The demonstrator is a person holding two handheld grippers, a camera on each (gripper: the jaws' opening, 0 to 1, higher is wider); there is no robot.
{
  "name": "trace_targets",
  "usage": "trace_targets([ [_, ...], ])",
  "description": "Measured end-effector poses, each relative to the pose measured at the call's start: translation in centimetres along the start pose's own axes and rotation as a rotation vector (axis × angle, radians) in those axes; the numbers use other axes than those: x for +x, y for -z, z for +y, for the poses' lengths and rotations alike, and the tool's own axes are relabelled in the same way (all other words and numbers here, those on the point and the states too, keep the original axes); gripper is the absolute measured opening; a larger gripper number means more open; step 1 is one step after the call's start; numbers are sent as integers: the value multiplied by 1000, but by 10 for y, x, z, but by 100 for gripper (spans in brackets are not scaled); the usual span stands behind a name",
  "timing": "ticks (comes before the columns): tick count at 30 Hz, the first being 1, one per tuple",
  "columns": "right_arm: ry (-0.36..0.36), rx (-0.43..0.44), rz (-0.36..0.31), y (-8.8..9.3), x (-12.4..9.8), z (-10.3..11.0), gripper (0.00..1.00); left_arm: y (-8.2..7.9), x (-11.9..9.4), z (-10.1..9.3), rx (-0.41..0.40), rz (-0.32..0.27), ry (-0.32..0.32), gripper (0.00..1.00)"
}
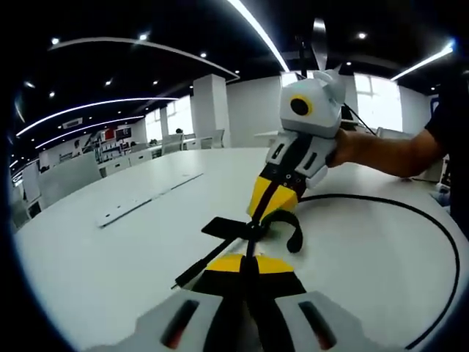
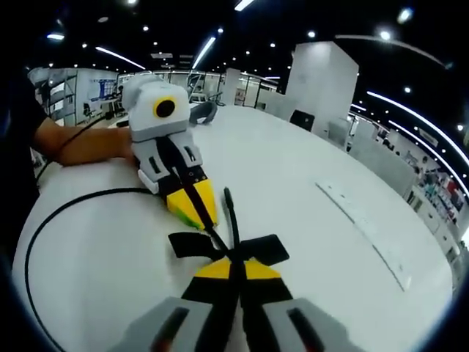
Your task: Find the charging cable on the desk, coil it up and secure with Velcro.
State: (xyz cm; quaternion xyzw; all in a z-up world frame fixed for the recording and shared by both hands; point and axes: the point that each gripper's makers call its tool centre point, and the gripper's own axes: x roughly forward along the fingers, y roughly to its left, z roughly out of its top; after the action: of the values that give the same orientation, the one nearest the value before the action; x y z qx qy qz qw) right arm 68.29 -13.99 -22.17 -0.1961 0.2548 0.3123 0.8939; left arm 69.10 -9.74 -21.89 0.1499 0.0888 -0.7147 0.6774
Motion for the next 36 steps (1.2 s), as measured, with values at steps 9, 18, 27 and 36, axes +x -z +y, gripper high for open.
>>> trace_targets([
  [9, -23, -2, -14, 2, -3, -3, 4, -1, 1, 5, -12, -3, -26, 5],
  [18, -40, -27, 5, 4, -1, -3, 4, -3, 1, 3, 29, 0, -58, 5],
  [27, -29, -2, 1, 5, -2, -2, 4, -28, -4, 2, 123, -103, -119, 9],
  [36, -20, -2, 8, 5, -2, 0, 4, -20, 15, 9, 130, -69, -128, 18],
])
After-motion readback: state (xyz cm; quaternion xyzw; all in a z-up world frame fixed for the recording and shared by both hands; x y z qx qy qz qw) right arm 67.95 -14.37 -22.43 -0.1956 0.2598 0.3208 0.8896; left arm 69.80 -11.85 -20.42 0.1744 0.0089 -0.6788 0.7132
